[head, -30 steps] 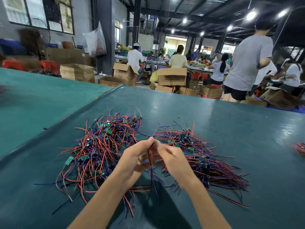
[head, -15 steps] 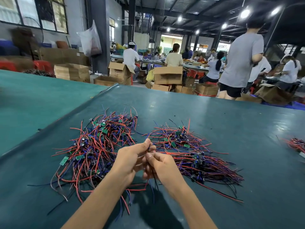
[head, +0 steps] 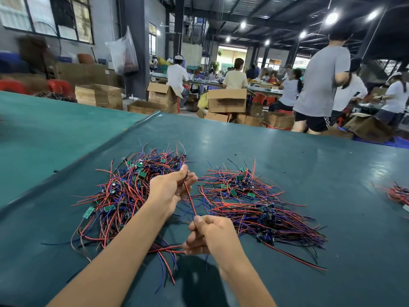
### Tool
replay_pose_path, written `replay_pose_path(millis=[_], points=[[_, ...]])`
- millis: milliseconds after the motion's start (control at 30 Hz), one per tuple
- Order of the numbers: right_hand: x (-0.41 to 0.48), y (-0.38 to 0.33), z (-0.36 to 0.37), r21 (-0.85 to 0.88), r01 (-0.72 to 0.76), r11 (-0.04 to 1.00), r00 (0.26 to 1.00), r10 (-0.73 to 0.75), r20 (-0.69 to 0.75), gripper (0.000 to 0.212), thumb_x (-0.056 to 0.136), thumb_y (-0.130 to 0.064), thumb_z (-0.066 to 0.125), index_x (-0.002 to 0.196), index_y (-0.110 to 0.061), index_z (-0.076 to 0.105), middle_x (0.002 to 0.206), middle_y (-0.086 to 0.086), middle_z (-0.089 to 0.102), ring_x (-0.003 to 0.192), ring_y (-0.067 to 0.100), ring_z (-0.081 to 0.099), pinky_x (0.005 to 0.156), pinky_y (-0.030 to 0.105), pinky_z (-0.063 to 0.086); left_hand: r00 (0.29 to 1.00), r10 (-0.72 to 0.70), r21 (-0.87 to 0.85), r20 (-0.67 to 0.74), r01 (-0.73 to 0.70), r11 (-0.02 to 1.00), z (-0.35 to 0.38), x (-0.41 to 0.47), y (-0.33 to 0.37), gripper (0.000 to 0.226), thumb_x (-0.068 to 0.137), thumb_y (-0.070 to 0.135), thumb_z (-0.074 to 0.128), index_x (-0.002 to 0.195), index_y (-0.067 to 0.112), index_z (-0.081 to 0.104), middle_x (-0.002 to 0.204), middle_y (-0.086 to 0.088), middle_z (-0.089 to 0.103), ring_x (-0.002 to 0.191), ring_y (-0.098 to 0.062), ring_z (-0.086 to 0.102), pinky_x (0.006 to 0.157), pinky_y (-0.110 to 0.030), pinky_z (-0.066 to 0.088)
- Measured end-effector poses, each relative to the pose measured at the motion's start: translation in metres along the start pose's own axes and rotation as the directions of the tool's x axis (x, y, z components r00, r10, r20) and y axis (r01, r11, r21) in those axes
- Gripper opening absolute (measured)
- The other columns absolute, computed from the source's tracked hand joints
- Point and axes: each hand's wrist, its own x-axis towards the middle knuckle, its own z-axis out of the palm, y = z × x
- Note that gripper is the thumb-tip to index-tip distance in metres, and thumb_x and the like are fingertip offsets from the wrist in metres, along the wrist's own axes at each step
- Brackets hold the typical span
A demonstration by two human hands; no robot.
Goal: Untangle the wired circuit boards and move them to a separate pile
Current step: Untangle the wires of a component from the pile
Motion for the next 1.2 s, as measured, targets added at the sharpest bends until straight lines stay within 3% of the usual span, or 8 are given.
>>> replay_pose_path(millis=[167,267,333,433,600,833,967,1200], points=[[-0.016,0.011,0.008,0.002,-0.094,0.996,0.995,0.094,0.038,0.032,0.108,-0.015,0.043,0.083,-0.001,0.058,0.053,0.007,0.059,0.049,0.023,0.066,0.047,0.032,0.056,0.996,0.061,-0.058,-0.07,-0.065,0.996,-0.004,0.004,-0.001,0.018,0.096,0.022,0.068,0.088,0.006,0.068,0.076,-0.007,0.075,0.058,-0.012,0.071,0.055,-0.027,0.057],[-0.028,0.024,0.01,0.061,-0.139,0.988,0.989,0.135,0.062,0.032,0.107,-0.015,0.044,0.084,0.001,0.059,0.052,0.009,0.059,0.044,0.024,0.063,0.042,0.033,0.054,0.989,0.126,0.096,-0.072,-0.118,0.988,-0.007,0.008,0.007,0.021,0.097,0.029,0.067,0.094,0.008,0.071,0.084,-0.004,0.077,0.052,-0.008,0.065,0.039,-0.02,0.045],[-0.026,0.025,0.005,0.151,-0.08,0.985,0.994,0.089,-0.058,0.032,0.105,-0.02,0.05,0.088,0.003,0.066,0.051,0.008,0.056,0.04,0.022,0.057,0.038,0.03,0.051,0.988,0.138,0.287,0.072,-0.153,0.946,-0.006,0.006,0.009,0.026,0.097,0.035,0.066,0.097,0.01,0.073,0.09,-0.004,0.078,0.047,-0.007,0.057,0.035,-0.016,0.033],[-0.01,0.014,-0.008,0.314,0.061,0.947,0.971,0.017,-0.24,0.034,0.097,-0.036,0.062,0.093,-0.005,0.076,0.054,0.004,0.048,0.041,0.017,0.047,0.038,0.026,0.044,0.934,0.035,0.542,0.356,-0.237,0.806,-0.003,-0.004,0.009,0.036,0.092,0.046,0.066,0.1,0.013,0.076,0.096,-0.005,0.078,0.049,-0.006,0.054,0.037,-0.015,0.032],[0.015,-0.001,-0.029,0.431,0.13,0.893,0.968,-0.02,-0.251,0.032,0.087,-0.04,0.073,0.086,-0.009,0.077,0.06,0.002,0.044,0.045,0.014,0.038,0.042,0.025,0.036,0.767,-0.19,0.648,0.613,-0.351,0.676,0.004,-0.022,0.0,0.045,0.081,0.06,0.074,0.098,0.019,0.078,0.091,-0.002,0.077,0.049,-0.008,0.053,0.041,-0.016,0.033],[0.019,0.001,-0.058,0.441,0.201,0.875,0.953,-0.071,-0.295,0.021,0.083,-0.023,0.076,0.095,-0.006,0.08,0.065,0.003,0.052,0.057,0.016,0.051,0.043,0.023,0.038,0.707,-0.254,0.647,0.66,-0.363,0.671,0.018,-0.022,-0.012,0.034,0.09,0.041,0.07,0.104,0.011,0.077,0.088,-0.002,0.078,0.047,-0.005,0.049,0.041,-0.015,0.034],[0.016,-0.002,-0.077,0.466,0.216,0.858,0.935,-0.045,-0.352,0.018,0.083,-0.021,0.077,0.088,-0.005,0.08,0.063,0.0,0.059,0.048,0.01,0.051,0.041,0.021,0.041,0.673,-0.305,0.655,0.673,-0.352,0.669,0.02,-0.02,-0.021,0.021,0.094,0.033,0.07,0.099,0.015,0.079,0.088,-0.003,0.077,0.048,-0.004,0.05,0.04,-0.014,0.036],[0.014,-0.015,-0.129,0.32,0.257,0.912,0.829,-0.038,-0.558,0.012,0.081,-0.01,0.08,0.078,0.0,0.073,0.069,0.01,0.073,0.047,0.011,0.061,0.037,0.021,0.043,0.765,-0.307,0.763,0.566,-0.345,0.547,0.019,-0.005,-0.023,0.019,0.09,0.033,0.076,0.086,0.015,0.081,0.084,-0.005,0.078,0.05,-0.01,0.053,0.047,-0.021,0.04]])
